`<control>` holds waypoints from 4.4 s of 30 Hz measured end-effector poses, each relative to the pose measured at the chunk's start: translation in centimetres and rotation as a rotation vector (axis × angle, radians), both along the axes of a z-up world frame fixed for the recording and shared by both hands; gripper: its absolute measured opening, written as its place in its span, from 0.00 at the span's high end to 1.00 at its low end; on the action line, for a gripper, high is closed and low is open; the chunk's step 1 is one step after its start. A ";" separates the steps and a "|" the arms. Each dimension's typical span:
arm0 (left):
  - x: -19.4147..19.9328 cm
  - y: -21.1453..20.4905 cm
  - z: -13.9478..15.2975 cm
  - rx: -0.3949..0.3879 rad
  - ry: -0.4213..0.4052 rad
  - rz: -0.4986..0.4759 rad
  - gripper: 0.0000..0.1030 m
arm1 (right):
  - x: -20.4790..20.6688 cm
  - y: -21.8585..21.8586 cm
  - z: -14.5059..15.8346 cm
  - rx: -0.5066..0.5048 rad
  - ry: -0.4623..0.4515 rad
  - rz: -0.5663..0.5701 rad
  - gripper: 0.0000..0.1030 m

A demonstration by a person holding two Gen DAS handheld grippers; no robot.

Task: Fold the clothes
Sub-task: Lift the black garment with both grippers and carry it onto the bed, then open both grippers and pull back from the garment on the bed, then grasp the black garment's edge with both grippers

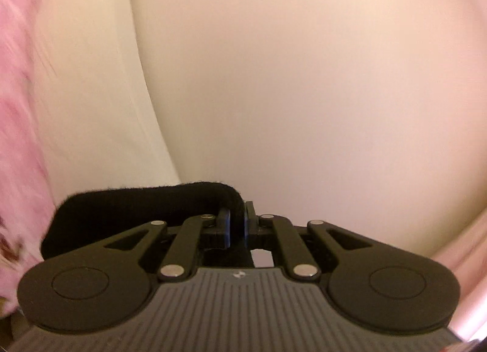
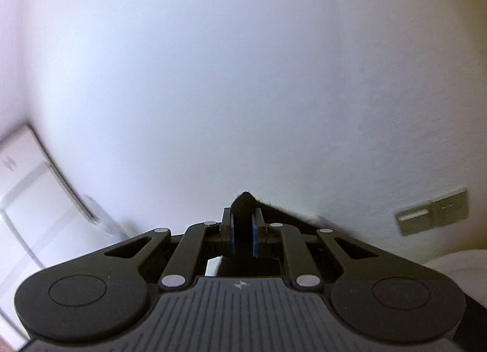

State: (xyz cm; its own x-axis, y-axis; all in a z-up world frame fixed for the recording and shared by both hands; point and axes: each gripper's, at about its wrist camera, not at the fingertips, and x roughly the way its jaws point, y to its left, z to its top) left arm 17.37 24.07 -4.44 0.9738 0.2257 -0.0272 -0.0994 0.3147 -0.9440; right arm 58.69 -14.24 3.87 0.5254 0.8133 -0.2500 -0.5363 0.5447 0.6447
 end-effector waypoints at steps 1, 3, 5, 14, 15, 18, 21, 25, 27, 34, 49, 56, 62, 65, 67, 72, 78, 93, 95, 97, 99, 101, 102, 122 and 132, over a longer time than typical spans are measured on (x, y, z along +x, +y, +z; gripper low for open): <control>-2.9 0.1 0.8 0.014 -0.011 0.057 0.96 | -0.7 1.3 0.0 0.036 0.024 0.052 0.88; -9.1 0.0 2.6 0.046 -0.035 0.172 0.96 | -2.6 4.5 0.3 0.093 0.047 0.158 0.88; -15.4 -0.3 4.3 0.064 -0.041 0.285 0.96 | -5.5 8.4 1.1 0.107 0.032 0.260 0.88; -42.5 -5.4 13.2 0.255 -0.018 0.738 0.96 | -25.1 25.4 5.1 0.215 0.050 0.738 0.88; -45.2 -5.9 14.3 0.277 -0.004 0.779 0.96 | -28.0 27.2 6.2 0.225 0.053 0.782 0.88; -52.3 -7.8 16.6 0.308 0.055 0.888 0.96 | -36.0 31.8 8.3 0.247 0.063 0.901 0.88; -58.5 -9.0 17.3 0.239 0.174 0.972 0.95 | -44.7 34.7 9.0 0.174 0.041 0.974 0.87; -64.7 -9.2 15.2 -0.051 0.575 1.031 0.65 | -54.8 39.6 7.0 -0.207 0.029 1.071 0.67; -66.3 -9.2 11.5 -0.233 0.819 1.016 0.66 | -59.3 40.2 5.0 -0.366 0.006 1.104 0.64; -69.5 -16.0 2.6 -0.511 0.863 0.927 0.70 | -67.7 35.6 -1.1 -0.663 -0.014 1.223 0.54; -59.9 -22.7 2.9 -0.312 1.129 0.834 0.43 | -71.5 28.3 -3.4 -0.813 -0.215 1.369 0.32; -54.8 -26.2 3.0 -0.287 1.234 0.811 0.38 | -70.2 24.0 -5.2 -0.856 -0.276 1.376 0.28; -51.6 -29.6 2.6 -0.295 1.295 0.801 0.37 | -68.5 19.9 -6.2 -0.874 -0.292 1.391 0.26; -50.3 -31.7 2.7 -0.295 1.312 0.809 0.36 | -67.6 17.7 -6.5 -0.877 -0.301 1.402 0.25; -49.6 -33.1 2.8 -0.297 1.322 0.818 0.35 | -67.1 16.2 -6.6 -0.880 -0.308 1.409 0.24; -47.9 -36.6 3.2 -0.300 1.326 0.840 0.34 | -66.2 12.9 -6.3 -0.869 -0.333 1.428 0.22; -46.5 -39.9 3.5 -0.303 1.322 0.867 0.33 | -65.2 9.7 -5.9 -0.858 -0.354 1.441 0.21; -44.6 -41.3 5.3 -0.238 1.322 0.886 0.29 | -63.8 7.6 -3.9 -0.799 -0.383 1.433 0.18; -44.6 -41.2 5.3 -0.236 1.321 0.887 0.29 | -63.8 7.8 -3.9 -0.797 -0.384 1.432 0.18; -44.5 -41.0 5.3 -0.234 1.321 0.885 0.29 | -63.7 7.9 -3.8 -0.795 -0.384 1.431 0.18; -44.4 -40.9 5.2 -0.235 1.321 0.881 0.29 | -63.7 8.0 -3.7 -0.793 -0.385 1.429 0.18; -44.3 -40.7 5.2 -0.235 1.319 0.876 0.29 | -63.6 8.2 -3.6 -0.791 -0.385 1.429 0.18; -44.3 -40.6 5.2 -0.235 1.319 0.874 0.29 | -63.6 8.2 -3.7 -0.790 -0.384 1.428 0.18; -44.4 -39.0 4.9 -0.275 1.306 0.914 0.26 | -63.4 11.2 -4.4 -0.796 -0.377 1.462 0.17; -47.9 -35.8 2.5 -0.360 1.251 0.901 0.26 | -63.4 15.4 -7.0 -0.869 -0.338 1.427 0.16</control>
